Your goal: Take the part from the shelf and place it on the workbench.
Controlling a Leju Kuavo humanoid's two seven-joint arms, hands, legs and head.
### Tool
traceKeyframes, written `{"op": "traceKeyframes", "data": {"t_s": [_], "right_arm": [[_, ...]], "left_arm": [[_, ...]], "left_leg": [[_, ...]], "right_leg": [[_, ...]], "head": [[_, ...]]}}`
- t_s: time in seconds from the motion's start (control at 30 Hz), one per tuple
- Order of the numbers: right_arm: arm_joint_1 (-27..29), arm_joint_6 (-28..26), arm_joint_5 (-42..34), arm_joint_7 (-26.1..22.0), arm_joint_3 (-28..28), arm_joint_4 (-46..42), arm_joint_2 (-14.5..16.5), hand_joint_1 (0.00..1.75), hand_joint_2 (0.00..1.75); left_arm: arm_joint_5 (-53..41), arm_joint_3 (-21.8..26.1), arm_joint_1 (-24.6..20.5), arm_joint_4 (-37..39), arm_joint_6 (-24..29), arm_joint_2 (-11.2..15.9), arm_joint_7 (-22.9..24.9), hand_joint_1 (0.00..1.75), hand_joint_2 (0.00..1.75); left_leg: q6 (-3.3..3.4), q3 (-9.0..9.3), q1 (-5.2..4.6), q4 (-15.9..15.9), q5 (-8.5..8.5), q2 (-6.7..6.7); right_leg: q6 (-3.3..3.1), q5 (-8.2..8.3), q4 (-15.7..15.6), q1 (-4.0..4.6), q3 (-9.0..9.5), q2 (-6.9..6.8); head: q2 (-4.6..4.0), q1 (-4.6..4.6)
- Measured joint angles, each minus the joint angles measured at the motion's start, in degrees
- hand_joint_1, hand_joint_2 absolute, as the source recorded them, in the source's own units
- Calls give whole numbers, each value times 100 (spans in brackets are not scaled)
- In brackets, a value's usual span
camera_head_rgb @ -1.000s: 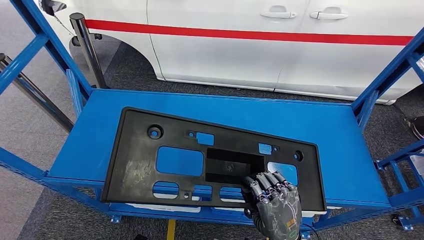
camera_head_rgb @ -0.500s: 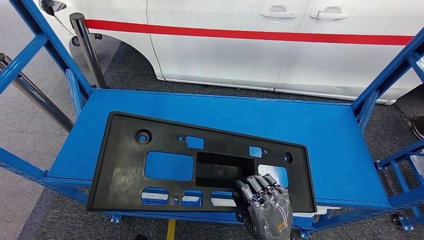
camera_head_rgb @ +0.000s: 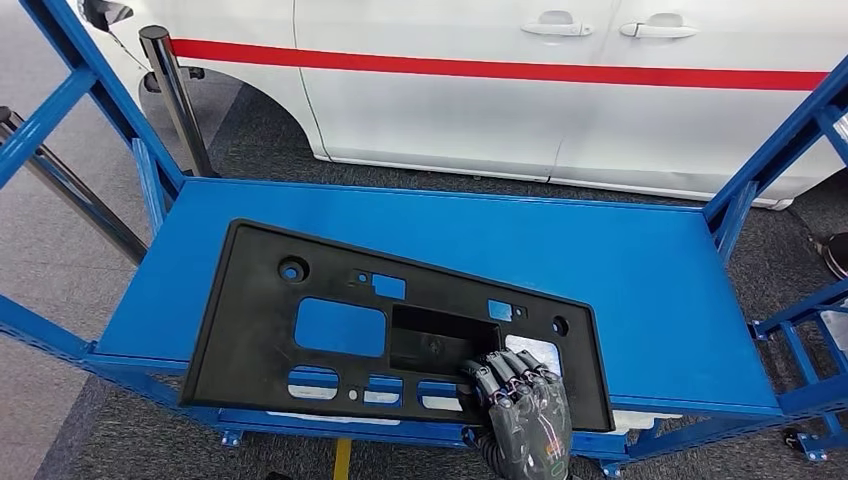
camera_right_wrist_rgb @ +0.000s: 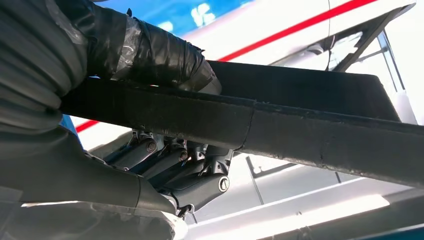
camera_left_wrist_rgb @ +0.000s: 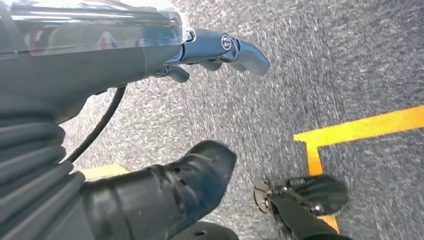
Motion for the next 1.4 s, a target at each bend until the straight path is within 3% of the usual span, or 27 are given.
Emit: {"op": "traceKeyframes", "data": {"t_s": [0.53, 0.57, 0.67, 0.7, 0.73, 0.77, 0.83, 0.9, 1.0, 1.07, 1.13, 1.17, 1.2, 1.23, 1.33, 1.4], "right_arm": [[21, 0, -37, -33, 0, 84, 65, 175, 175], [22, -1, -48, -45, -1, 94, 72, 175, 175], [31, -1, -99, -103, -12, 139, 84, 175, 175], [37, 0, -114, -121, -18, 153, 84, 175, 175], [42, -1, -129, -140, -25, 163, 84, 175, 175], [45, -1, -139, -156, -30, 168, 85, 175, 175], [50, -1, -145, -179, -39, 174, 90, 175, 175], [60, -1, -147, -195, -52, 183, 102, 175, 175], [66, 0, -166, -220, -69, 190, 127, 175, 175], [66, -1, -179, -242, -83, 190, 149, 175, 175], [67, -2, -181, -256, -98, 199, 164, 175, 175], [69, -2, -181, -260, -106, 207, 169, 175, 175], [71, -1, -183, -262, -112, 214, 173, 175, 175], [73, -1, -186, -264, -117, 219, 175, 175, 175], [77, -2, -207, -267, -128, 220, 185, 175, 175], [75, -2, -220, -270, -138, 221, 194, 175, 175]], "left_arm": [[-7, 0, 0, 0, 23, 2, 45, 0, 175], [-11, 0, -1, 0, 34, -3, 50, 0, 175], [-29, 0, 1, 0, 93, -16, 67, 0, 175], [-35, 0, 4, 0, 107, -17, 69, 0, 175], [-43, 0, 5, 0, 118, -20, 70, 0, 175], [-52, 0, 6, 0, 126, -24, 70, 0, 175], [-75, 0, 5, 0, 135, -28, 69, 0, 175], [-92, 0, 4, 0, 144, -27, 68, 0, 175], [-98, 0, 8, 1, 145, -28, 60, 0, 175], [-98, 0, 9, 1, 142, -28, 50, 0, 175], [-98, 0, 10, 1, 141, -27, 46, 0, 175], [-98, 0, 13, 1, 141, -27, 46, 0, 175], [-99, 0, 16, 1, 141, -27, 46, 0, 175], [-99, 0, 19, 2, 141, -27, 46, 0, 175], [-102, 0, 12, 1, 141, -25, 46, 0, 175], [-105, 0, 4, 0, 140, -22, 44, 0, 175]], "left_leg": [[35, -1, -31, 11, -21, -1], [69, 24, -18, -25, -6, 8], [152, 101, 33, -133, 44, 37], [145, 102, 37, -124, 38, 36], [131, 102, 45, -106, 28, 32], [108, 102, 56, -79, 13, 26], [34, 94, 61, -9, -24, 11], [-59, 85, 52, 16, -27, 3], [-164, 60, 73, 31, -50, 6], [-195, -84, 84, 389, -354, 12], [-209, -348, 82, 1104, -798, 15], [-209, -444, 79, 1411, -939, 15], [-202, -452, 75, 1540, -971, 15], [-184, -355, 69, 1456, -900, 15], [-72, 316, 24, 367, -476, 11], [-23, 514, -19, -29, -390, 7]], "right_leg": [[18, 1, -9, -50, 3, 0], [40, -171, 277, -56, -119, -1], [111, -755, 1528, -80, -708, -5], [122, -689, 1576, -97, -755, -6], [130, -519, 1402, -117, -692, -8], [138, -286, 1045, -138, -536, -12], [136, 7, 380, -141, -244, -5], [92, 56, 183, -103, -179, 17], [-40, 129, 174, -94, -226, 23], [-132, 183, 151, -106, -267, 3], [-183, 221, 155, -76, -326, -16], [-198, 238, 159, -57, -357, -23], [-206, 253, 165, -38, -383, -25], [-208, 266, 173, -22, -404, -25], [-184, 294, 203, 13, -418, -22], [-131, 328, 217, 15, -438, -25]], "head": [[0, 0], [0, 1], [0, 3], [0, 3], [0, 3], [0, 4], [0, 3], [0, -1], [0, -5], [0, -7], [0, -8], [0, -8], [0, -9], [0, -9], [0, -8], [0, -7]]}}
